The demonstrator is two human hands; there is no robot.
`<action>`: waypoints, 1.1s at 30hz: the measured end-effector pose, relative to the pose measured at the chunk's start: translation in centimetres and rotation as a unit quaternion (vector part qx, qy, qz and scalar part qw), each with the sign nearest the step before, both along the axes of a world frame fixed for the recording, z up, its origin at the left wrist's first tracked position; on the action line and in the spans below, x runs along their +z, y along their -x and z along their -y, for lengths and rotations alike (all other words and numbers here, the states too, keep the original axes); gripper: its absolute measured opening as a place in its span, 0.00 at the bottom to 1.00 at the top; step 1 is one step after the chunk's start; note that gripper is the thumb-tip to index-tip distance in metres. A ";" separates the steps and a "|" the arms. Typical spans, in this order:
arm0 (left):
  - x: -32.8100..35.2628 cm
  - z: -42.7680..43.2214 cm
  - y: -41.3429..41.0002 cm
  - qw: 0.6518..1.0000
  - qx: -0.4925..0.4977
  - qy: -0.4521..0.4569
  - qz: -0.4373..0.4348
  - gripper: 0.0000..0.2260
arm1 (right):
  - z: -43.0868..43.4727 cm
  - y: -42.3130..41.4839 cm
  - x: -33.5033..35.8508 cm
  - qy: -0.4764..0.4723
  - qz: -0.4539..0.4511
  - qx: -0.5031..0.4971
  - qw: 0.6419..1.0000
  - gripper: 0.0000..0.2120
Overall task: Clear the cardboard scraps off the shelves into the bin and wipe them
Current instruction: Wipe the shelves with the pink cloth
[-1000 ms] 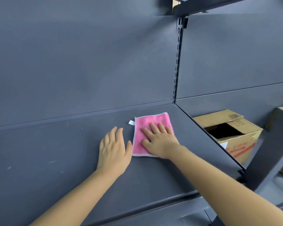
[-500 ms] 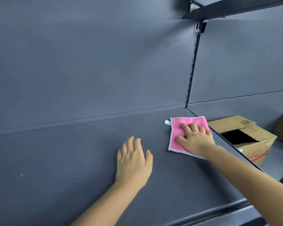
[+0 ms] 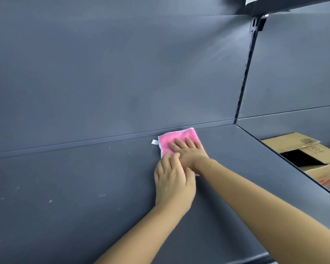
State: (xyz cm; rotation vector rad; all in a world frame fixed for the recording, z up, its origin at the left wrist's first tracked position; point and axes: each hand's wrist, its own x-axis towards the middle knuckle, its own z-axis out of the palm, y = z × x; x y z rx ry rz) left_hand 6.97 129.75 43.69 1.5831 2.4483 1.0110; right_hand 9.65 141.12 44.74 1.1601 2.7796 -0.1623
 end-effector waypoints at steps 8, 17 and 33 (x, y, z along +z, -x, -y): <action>1.9 4.7 9.2 0.990 0.087 0.076 -0.076 0.19 | 7.3 -3.5 -0.2 0.016 -0.029 0.046 0.998 0.29; 0.0 10.0 14.9 0.969 0.155 0.178 -0.076 0.20 | 4.5 3.0 0.1 0.019 -0.023 -0.030 0.999 0.28; 1.0 11.9 16.1 0.986 0.113 0.122 -0.026 0.18 | 17.7 4.5 -0.1 0.017 -0.037 0.113 0.993 0.29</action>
